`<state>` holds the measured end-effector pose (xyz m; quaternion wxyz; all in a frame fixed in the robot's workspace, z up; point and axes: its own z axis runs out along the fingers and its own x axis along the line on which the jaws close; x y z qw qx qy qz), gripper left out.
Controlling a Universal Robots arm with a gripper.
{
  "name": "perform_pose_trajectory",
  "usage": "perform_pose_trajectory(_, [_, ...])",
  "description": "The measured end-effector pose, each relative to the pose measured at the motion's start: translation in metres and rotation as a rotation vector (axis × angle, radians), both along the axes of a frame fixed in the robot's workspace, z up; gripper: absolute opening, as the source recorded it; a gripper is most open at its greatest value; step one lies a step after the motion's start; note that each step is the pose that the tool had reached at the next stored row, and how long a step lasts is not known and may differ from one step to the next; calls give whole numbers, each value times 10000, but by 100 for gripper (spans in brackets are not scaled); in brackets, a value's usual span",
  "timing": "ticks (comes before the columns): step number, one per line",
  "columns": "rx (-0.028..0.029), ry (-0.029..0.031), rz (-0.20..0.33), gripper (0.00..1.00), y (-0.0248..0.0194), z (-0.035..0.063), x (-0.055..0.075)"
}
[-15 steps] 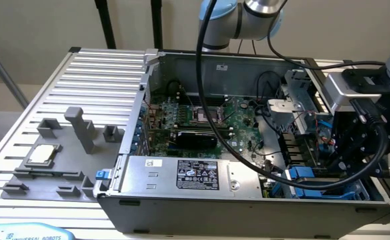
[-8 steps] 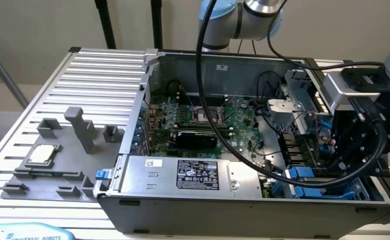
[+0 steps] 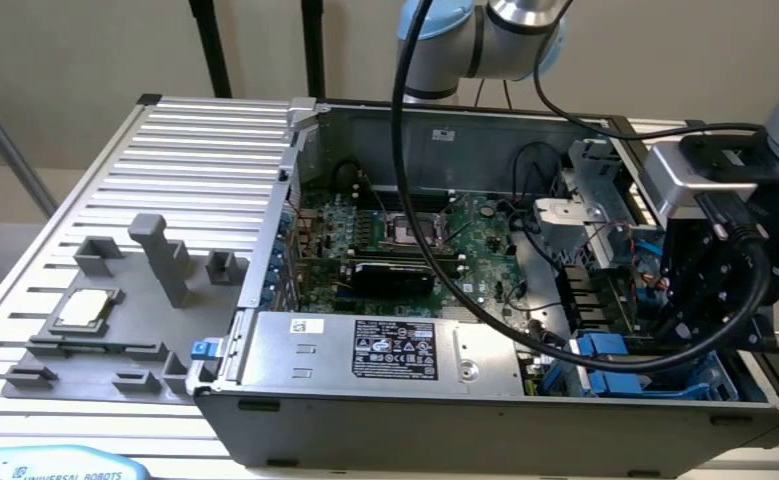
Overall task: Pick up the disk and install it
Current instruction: 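Insert the first disk wire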
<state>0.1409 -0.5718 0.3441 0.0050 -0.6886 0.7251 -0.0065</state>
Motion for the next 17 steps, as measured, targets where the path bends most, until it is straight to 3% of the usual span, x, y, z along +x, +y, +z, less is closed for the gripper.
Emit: perform_pose_trajectory(17, [-36, 0, -3, 16, 16, -9, -15])
